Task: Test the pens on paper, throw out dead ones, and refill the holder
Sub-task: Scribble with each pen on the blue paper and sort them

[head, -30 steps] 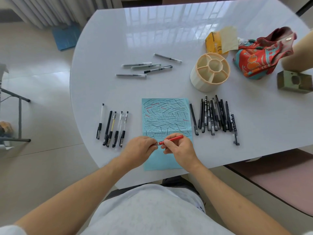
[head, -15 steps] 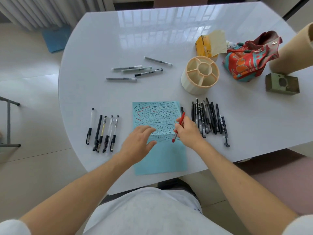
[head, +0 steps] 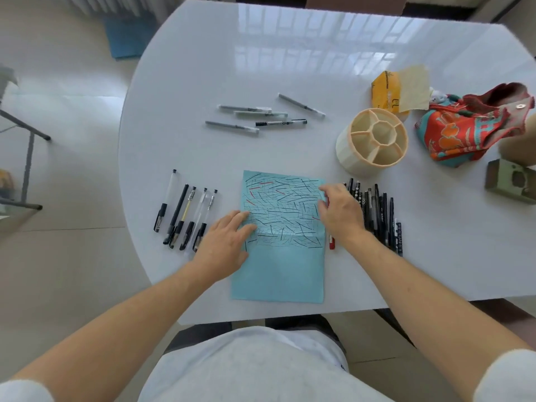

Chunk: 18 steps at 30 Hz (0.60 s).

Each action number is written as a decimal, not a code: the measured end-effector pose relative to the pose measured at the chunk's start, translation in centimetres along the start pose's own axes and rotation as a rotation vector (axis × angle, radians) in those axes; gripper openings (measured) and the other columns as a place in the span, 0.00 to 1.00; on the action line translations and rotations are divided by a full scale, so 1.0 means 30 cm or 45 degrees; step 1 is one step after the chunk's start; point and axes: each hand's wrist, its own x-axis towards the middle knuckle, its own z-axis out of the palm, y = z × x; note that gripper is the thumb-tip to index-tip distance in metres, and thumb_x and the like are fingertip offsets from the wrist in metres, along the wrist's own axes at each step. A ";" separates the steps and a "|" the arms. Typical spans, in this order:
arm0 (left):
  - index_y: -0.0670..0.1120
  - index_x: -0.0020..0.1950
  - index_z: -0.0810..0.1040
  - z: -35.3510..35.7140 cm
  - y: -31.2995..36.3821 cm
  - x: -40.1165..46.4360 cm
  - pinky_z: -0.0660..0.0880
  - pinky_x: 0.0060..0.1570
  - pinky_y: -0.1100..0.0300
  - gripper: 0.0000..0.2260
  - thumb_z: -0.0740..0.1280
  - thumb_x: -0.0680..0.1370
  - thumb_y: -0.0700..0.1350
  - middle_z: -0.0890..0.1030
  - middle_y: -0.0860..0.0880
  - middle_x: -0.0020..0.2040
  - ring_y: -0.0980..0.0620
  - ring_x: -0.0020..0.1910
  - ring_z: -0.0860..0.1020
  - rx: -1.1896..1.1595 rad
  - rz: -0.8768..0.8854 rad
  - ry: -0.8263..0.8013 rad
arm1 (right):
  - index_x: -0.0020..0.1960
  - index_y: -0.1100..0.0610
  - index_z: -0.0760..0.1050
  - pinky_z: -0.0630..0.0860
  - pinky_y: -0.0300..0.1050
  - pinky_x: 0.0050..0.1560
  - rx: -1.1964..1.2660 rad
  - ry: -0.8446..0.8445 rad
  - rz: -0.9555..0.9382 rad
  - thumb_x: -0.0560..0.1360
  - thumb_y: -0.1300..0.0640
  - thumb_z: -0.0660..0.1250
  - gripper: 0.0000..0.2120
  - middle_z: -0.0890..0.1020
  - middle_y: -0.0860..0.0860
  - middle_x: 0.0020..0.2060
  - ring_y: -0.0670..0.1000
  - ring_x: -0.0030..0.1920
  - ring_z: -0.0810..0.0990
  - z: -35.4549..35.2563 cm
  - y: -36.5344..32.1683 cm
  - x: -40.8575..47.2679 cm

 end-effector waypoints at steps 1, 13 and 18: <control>0.52 0.72 0.68 0.001 -0.002 0.001 0.61 0.74 0.49 0.29 0.71 0.73 0.50 0.62 0.48 0.78 0.46 0.78 0.57 -0.020 -0.003 0.007 | 0.64 0.57 0.79 0.78 0.54 0.52 0.005 0.001 -0.101 0.80 0.59 0.65 0.13 0.80 0.55 0.57 0.59 0.52 0.82 -0.004 -0.046 0.042; 0.51 0.73 0.70 0.022 -0.001 -0.007 0.60 0.75 0.50 0.29 0.69 0.72 0.44 0.62 0.49 0.78 0.46 0.78 0.56 -0.168 -0.044 0.072 | 0.67 0.57 0.73 0.77 0.55 0.58 -0.459 -0.081 -0.597 0.76 0.69 0.60 0.21 0.77 0.58 0.65 0.63 0.63 0.79 0.151 -0.621 0.572; 0.50 0.72 0.71 0.023 -0.006 -0.012 0.60 0.75 0.50 0.29 0.71 0.71 0.44 0.63 0.48 0.78 0.47 0.78 0.57 -0.196 -0.024 0.105 | 0.62 0.57 0.75 0.79 0.54 0.55 -0.387 -0.139 -0.557 0.75 0.62 0.65 0.15 0.79 0.58 0.60 0.62 0.57 0.80 0.155 -0.613 0.534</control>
